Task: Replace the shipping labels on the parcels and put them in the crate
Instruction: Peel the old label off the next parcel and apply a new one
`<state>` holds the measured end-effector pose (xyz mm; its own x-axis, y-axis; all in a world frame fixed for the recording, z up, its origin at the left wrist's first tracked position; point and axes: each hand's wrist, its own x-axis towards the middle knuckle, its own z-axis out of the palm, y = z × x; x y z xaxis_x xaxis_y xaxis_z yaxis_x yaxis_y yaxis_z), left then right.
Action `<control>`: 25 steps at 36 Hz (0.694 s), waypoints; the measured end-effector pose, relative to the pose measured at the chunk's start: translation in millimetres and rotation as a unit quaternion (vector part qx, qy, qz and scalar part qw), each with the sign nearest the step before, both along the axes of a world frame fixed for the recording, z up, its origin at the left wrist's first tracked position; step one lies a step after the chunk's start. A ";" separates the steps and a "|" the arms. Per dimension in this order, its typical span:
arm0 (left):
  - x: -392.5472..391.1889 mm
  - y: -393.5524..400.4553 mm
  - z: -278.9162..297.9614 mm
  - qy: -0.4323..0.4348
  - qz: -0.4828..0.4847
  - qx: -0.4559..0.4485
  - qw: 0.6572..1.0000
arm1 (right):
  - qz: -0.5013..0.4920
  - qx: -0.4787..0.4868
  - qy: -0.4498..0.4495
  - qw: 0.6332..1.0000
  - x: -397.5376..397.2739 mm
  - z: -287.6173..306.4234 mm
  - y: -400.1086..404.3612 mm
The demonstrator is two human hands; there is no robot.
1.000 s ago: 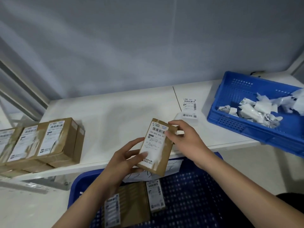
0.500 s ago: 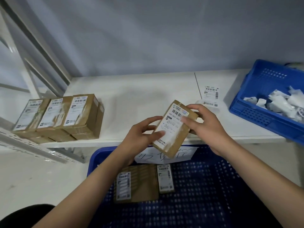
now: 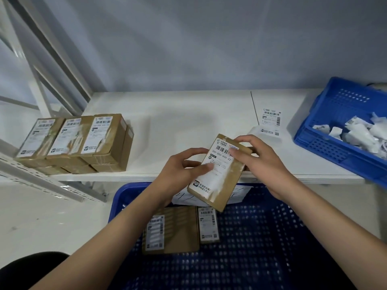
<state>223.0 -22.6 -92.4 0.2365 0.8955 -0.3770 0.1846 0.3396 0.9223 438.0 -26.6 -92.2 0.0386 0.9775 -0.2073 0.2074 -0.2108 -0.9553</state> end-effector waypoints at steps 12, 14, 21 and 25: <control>2.4 -1.4 0.1 0.027 0.003 0.055 0.998 | 0.017 0.123 -0.009 0.992 -6.5 0.5 -2.8; 2.6 -1.3 0.2 0.027 0.004 0.056 0.998 | 0.009 0.125 -0.005 0.992 -6.2 0.0 -3.2; 3.0 -1.2 -0.1 0.036 0.003 0.058 0.998 | -0.002 0.116 0.002 0.993 -7.2 -2.3 -3.4; 3.2 -2.0 -1.5 0.034 0.006 0.054 0.998 | -0.008 0.109 0.005 0.994 -7.6 -5.5 -3.7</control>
<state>226.2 -24.6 -93.9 0.2031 0.9343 -0.2931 0.2456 0.2412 0.9389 430.4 -30.3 -97.8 0.0543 0.9985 0.0088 0.1963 -0.0020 -0.9805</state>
